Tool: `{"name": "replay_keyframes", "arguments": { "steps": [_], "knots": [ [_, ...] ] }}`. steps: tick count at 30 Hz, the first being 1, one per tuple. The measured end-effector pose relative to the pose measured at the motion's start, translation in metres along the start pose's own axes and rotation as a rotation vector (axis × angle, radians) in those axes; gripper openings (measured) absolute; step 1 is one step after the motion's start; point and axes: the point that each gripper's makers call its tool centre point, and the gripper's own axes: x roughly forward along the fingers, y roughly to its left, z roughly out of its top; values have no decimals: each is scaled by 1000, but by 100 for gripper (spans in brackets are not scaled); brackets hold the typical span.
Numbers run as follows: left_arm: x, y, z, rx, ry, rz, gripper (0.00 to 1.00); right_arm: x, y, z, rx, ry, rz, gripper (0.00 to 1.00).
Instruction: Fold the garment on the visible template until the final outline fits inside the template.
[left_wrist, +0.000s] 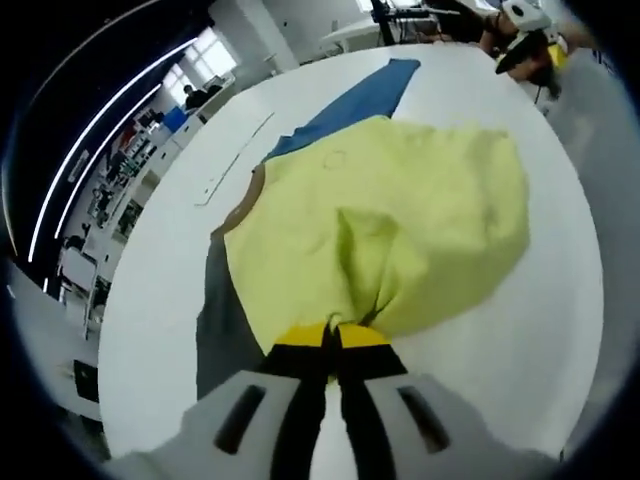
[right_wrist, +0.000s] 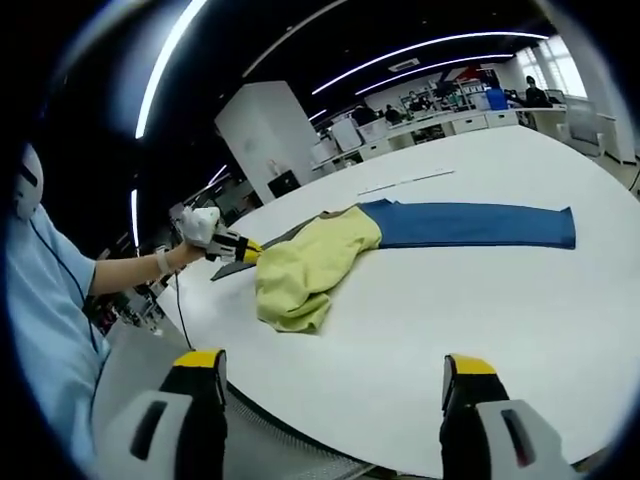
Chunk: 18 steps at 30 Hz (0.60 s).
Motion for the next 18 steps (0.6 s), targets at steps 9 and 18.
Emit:
{"name": "replay_keyframes", "arguments": {
  "steps": [9,18],
  "knots": [
    [-17,27,39,-84,-106,37,0,5,2,0,-1,7,7,90],
    [-8,47,63,-189,-193,59,0,5,0,-5,11,21,0,90]
  ]
}}
